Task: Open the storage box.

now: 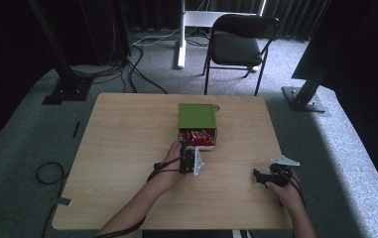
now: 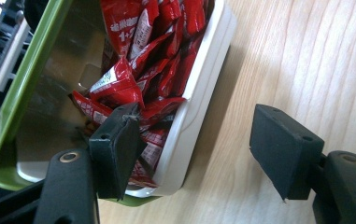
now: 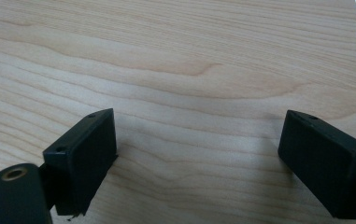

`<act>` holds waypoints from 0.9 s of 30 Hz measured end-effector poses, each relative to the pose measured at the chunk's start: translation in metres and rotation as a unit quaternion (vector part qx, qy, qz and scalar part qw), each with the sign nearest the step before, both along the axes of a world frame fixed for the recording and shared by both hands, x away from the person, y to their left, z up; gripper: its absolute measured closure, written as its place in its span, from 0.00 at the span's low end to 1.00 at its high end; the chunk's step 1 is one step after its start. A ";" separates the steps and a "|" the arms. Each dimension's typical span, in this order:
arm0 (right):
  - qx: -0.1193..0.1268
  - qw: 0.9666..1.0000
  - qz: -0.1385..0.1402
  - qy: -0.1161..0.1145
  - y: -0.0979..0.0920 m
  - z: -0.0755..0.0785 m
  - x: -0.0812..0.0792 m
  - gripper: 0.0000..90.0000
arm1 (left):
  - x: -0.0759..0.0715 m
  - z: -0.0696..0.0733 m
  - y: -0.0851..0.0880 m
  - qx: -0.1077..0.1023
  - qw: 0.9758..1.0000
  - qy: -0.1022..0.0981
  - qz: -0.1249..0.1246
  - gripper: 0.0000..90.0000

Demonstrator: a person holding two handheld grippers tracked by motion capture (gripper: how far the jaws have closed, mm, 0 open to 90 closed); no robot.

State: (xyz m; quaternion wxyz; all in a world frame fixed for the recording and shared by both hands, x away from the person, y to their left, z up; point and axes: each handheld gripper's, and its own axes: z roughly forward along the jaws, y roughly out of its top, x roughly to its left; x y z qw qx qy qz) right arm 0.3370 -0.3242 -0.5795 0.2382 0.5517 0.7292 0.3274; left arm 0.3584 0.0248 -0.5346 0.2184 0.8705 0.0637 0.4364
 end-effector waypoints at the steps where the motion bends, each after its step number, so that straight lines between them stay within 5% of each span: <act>1: 0.000 1.000 0.000 0.000 0.000 0.000 0.000 0.12 | 0.000 0.000 0.000 0.001 1.000 0.000 0.001 0.39; 8: 0.000 1.000 0.000 0.000 0.000 0.000 0.000 0.12 | 0.001 0.000 0.001 0.016 1.000 0.000 0.016 0.44; 11: 0.000 1.000 0.000 0.000 0.000 0.000 0.000 0.12 | 0.002 -0.005 0.004 0.026 0.999 0.023 0.009 0.47; 27: 0.000 1.000 0.000 0.000 0.000 0.000 0.000 0.12 | 0.018 -0.015 -0.002 0.052 0.999 -0.004 0.009 0.55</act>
